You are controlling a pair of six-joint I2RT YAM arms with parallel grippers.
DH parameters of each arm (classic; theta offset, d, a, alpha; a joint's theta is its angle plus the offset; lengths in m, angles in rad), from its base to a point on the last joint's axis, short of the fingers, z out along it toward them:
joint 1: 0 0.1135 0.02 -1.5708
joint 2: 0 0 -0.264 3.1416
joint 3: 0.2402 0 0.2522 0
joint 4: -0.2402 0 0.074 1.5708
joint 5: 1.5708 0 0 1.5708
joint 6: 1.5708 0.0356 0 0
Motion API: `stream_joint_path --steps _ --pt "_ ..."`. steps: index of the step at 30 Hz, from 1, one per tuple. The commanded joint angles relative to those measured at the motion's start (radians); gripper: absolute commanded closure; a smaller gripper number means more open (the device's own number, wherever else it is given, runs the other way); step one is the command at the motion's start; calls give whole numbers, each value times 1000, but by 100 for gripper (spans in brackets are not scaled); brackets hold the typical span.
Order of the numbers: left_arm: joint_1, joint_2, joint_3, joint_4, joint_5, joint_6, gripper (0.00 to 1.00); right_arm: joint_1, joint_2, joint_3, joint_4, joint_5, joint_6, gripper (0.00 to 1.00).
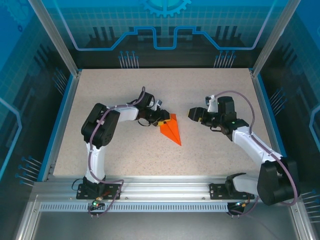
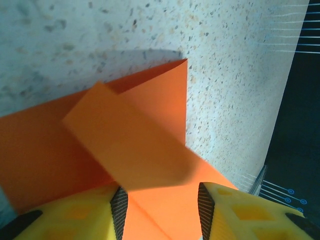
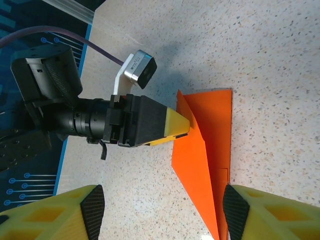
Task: Fold a paper plane with a square sheet of paper (fold left side to right side)
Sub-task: Turn over the paper at the center of the table.
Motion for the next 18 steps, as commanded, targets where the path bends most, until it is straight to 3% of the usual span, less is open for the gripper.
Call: stream_joint_path --steps 1,5,9,12,15,18 --pt "-18 40 45 4 46 -18 56 -24 -31 -23 -30 -6 3 33" --pt "-26 55 70 16 58 -29 56 -32 -38 -28 -27 -16 4 33" --pt "-28 50 92 22 64 -32 70 -43 -37 -35 -14 -37 12 29" --pt "-29 40 101 22 60 -28 81 -63 -36 -48 16 -83 33 20" --pt "-28 17 108 15 47 -16 89 -89 -24 -51 29 -136 44 1" --pt "-23 -25 129 -7 32 5 95 -111 0 -43 16 -188 30 0"
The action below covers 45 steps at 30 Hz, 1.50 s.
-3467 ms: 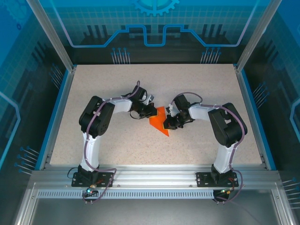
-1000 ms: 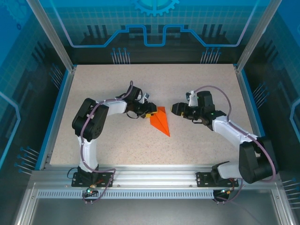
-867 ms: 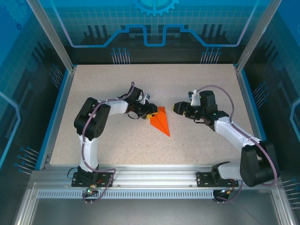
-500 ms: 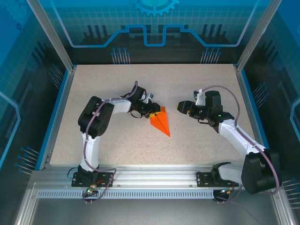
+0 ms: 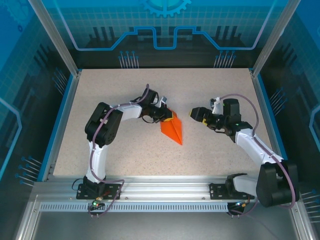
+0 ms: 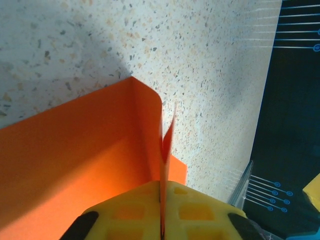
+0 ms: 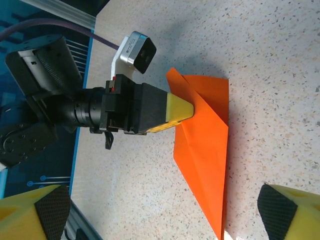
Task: Fold a paper plane with a square sheet of paper (fold left side to right side)
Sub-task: Turn over the paper at the center of the table.
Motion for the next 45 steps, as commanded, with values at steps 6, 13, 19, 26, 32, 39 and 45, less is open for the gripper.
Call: stream_joint_path --steps 6,13,19,26,32,39,45 --pt "21 -159 91 -64 -31 38 98 -36 98 14 -3 -213 -22 0" --pt "33 -234 106 -31 -30 -21 99 15 197 -46 160 -357 82 0" --pt "33 -250 99 29 7 -80 99 99 291 -87 467 -402 270 0" --pt "33 -254 54 118 53 -141 99 117 300 -32 543 -400 325 10" --pt "32 -258 34 163 92 -170 99 100 314 13 603 -389 377 28" --pt "31 -269 16 180 120 -172 98 64 317 75 576 -393 366 43" --pt "31 -268 3 212 139 -185 97 41 320 94 551 -400 354 58"
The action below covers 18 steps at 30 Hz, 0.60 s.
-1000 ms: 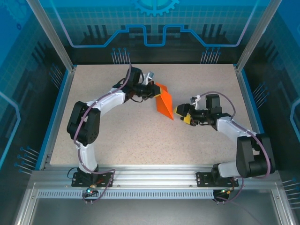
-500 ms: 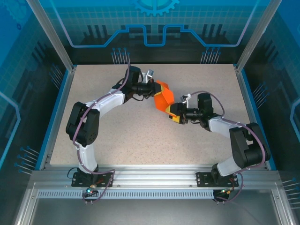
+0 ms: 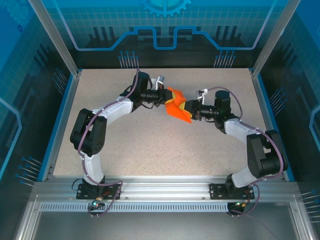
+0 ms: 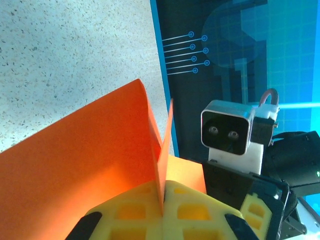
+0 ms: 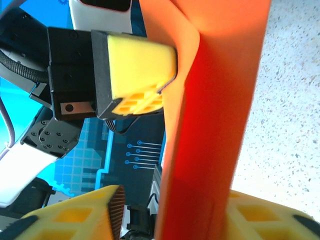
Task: Fold a paper plane with a square sheet of paper (fold left side to right side)
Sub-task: Turn over the paper at the center of the table.
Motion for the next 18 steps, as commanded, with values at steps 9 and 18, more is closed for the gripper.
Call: stream_joint_path --steps 9,18 --pt "9 -93 -29 -66 -6 97 54 -14 -50 60 -264 32 -169 93" --pt "104 -319 -198 -159 -208 186 32 66 -117 244 -842 321 -595 95"
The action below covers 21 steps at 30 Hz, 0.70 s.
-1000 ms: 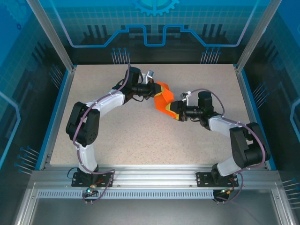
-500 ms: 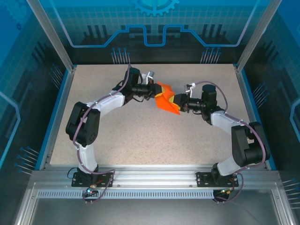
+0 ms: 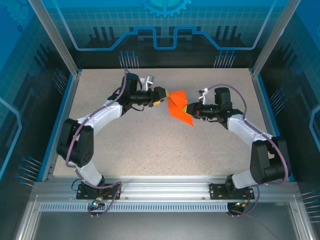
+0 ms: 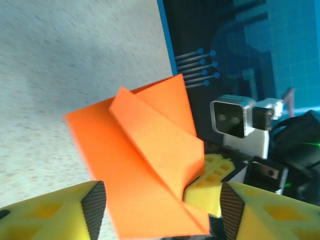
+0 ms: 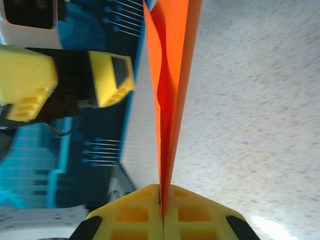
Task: Fold a paper plane with a square sheet of paper (fold left side to right side)
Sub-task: Turn over the paper at the center of the table.
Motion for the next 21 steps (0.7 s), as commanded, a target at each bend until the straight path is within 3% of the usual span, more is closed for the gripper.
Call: stream_joint_path --steps 1,3,9,13,18,21 --pt "43 -126 -68 -72 -134 73 29 72 -41 115 -356 222 -267 95" --pt "58 -197 -109 -88 -194 92 24 123 -46 160 -448 358 -337 96" --pt "74 -411 -228 -148 -437 128 8 356 13 326 -668 1014 -462 96" --pt "87 -528 -282 -188 -564 128 1 474 115 414 -747 1359 -497 96" --pt "95 -610 -297 -274 -670 133 1 576 282 503 -818 1662 -548 96" --pt "98 -644 -305 -285 -697 131 1 624 393 544 -841 1772 -597 96"
